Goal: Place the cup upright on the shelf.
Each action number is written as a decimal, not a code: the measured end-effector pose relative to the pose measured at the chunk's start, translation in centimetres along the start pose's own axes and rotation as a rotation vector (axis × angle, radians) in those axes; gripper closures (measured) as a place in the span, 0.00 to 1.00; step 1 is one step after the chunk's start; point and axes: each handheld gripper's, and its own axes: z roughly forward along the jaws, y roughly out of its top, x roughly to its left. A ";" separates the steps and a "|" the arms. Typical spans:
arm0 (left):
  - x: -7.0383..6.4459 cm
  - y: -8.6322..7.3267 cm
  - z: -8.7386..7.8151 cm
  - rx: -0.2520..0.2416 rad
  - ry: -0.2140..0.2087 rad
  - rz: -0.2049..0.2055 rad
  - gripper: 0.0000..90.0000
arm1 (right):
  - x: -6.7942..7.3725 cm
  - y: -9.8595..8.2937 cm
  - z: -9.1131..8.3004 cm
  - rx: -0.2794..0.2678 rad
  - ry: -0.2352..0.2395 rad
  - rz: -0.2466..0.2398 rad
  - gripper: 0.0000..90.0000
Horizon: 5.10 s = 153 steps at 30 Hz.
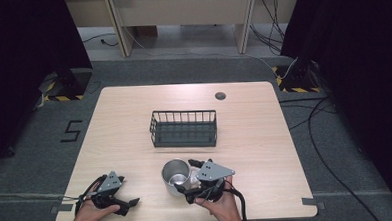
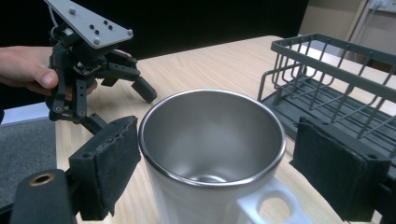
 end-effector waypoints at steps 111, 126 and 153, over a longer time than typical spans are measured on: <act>0.0 0.0 0.0 -0.001 -0.001 0.000 0.00 | -4.1 5.7 3.3 0.051 0.099 -0.042 0.07; 0.0 0.0 0.0 -0.003 0.000 -0.002 0.00 | -5.9 9.6 3.9 0.018 0.101 -0.032 0.07; 0.0 0.0 -0.1 0.001 -0.003 0.000 0.00 | -10.7 14.2 5.3 0.029 0.050 0.000 0.07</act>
